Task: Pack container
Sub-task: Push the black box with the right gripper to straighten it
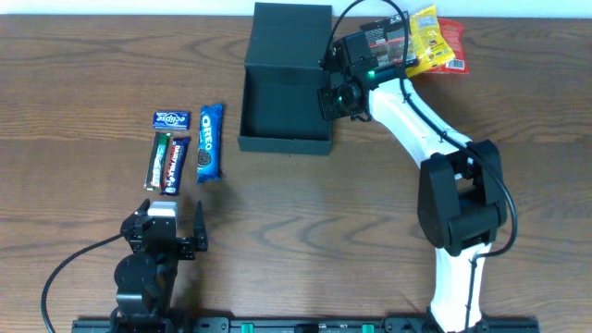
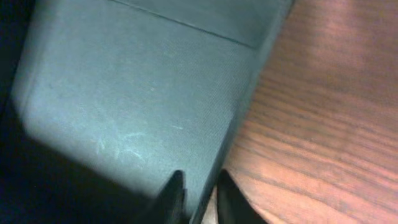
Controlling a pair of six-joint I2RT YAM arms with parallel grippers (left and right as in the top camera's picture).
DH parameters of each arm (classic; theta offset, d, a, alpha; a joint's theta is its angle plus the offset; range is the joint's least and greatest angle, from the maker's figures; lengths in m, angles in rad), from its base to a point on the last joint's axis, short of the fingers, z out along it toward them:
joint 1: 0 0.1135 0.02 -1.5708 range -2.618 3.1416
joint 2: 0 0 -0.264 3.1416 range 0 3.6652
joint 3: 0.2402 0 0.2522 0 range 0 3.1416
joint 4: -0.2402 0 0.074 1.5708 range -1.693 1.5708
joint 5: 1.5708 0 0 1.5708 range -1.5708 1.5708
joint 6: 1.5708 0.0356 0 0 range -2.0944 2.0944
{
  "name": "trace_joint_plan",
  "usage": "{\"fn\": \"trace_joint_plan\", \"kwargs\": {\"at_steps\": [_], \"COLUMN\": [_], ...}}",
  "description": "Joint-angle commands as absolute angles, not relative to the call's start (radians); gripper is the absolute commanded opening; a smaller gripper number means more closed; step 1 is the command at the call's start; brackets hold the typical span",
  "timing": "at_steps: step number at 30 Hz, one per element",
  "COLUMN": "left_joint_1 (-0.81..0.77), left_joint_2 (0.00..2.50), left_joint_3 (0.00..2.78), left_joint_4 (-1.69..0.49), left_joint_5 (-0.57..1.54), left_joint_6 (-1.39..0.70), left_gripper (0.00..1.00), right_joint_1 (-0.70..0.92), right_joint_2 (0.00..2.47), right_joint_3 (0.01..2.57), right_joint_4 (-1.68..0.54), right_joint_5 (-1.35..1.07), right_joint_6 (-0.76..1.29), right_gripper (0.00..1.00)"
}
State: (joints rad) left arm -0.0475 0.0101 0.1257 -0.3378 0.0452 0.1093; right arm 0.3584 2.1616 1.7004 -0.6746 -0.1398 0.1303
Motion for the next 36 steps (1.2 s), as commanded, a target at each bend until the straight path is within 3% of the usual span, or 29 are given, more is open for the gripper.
{"fn": "trace_joint_plan", "kwargs": {"at_steps": [1,8,20,36], "left_joint_1": [-0.047,-0.047,-0.047,-0.047], "left_joint_2": [0.004,0.004,0.004,0.004], "left_joint_3": [0.104,0.104,0.104,0.104], "left_joint_4": [-0.346,-0.346,-0.346,-0.346], "left_joint_5": [0.044,0.044,0.044,0.044], "left_joint_6": [0.123,0.123,0.123,0.123], "left_gripper": [0.95,0.95,0.95,0.96], "right_joint_1": [0.363,0.361,0.346,0.376], "right_joint_2": [2.182,2.171,2.164,2.134], "right_joint_3": [1.694,1.694,1.694,1.694], "right_joint_4": [-0.708,-0.813,-1.031,-1.177], "right_joint_5": [-0.127,-0.125,-0.081,0.052], "right_joint_6": [0.126,0.141,0.413,0.410], "right_gripper": [0.03,0.01,0.01,0.01]}}
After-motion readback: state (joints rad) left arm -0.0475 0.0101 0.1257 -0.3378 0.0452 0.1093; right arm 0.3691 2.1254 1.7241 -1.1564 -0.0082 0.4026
